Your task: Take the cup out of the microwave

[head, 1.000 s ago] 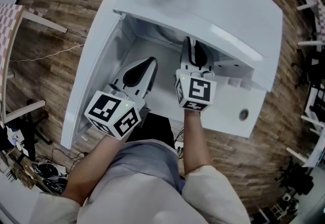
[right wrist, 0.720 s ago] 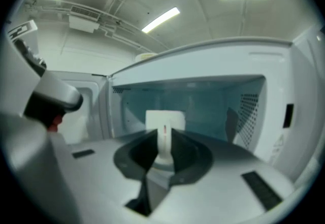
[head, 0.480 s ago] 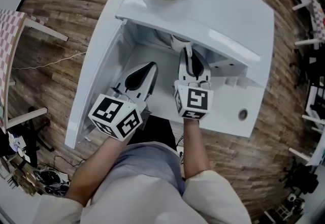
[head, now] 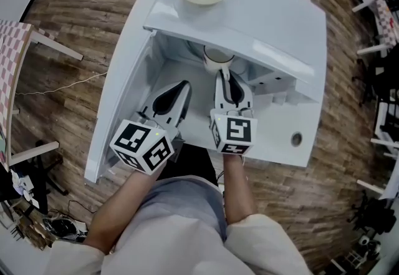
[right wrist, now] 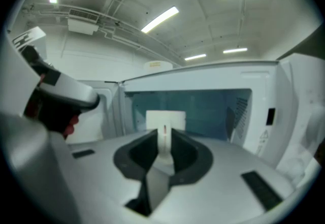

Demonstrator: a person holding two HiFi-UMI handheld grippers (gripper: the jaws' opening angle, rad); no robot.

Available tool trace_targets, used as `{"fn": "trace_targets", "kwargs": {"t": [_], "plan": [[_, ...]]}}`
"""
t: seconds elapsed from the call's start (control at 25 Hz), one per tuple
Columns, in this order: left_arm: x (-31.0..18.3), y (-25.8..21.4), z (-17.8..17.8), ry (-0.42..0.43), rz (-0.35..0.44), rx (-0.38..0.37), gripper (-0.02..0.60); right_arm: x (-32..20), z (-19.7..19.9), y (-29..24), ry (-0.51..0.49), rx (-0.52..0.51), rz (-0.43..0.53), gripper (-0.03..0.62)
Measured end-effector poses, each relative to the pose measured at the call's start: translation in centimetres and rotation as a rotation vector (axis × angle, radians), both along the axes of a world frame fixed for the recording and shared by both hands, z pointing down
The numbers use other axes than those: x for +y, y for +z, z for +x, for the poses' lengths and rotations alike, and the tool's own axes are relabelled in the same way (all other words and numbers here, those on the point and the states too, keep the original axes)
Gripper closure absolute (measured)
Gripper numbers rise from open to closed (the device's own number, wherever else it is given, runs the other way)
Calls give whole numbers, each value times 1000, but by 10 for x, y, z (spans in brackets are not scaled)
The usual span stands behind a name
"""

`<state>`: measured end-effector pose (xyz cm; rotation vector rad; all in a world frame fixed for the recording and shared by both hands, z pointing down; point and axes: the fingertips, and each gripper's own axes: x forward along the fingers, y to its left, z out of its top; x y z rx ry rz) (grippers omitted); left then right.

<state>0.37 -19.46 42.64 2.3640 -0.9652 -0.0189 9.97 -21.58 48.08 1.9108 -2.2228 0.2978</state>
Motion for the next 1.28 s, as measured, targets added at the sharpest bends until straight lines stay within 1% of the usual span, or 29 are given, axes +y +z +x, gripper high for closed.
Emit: {"fn": "trace_targets", "kwargs": {"t": [0.2,0.76,1.04,1.28], "plan": [[5,-5,-1,11,-6,32,571,16,-8,-6,-8,1,-10,525],[22,-22,-8,28,24,69,571,54,-23,-24,-24,-7,3,525],[34,-24,-16,43,24,78,571,70,-34,-35,-33,-12,7,525],[41,-33,-12,68,40,96,571,77,-39,-52,-33,-18,23,525]]}}
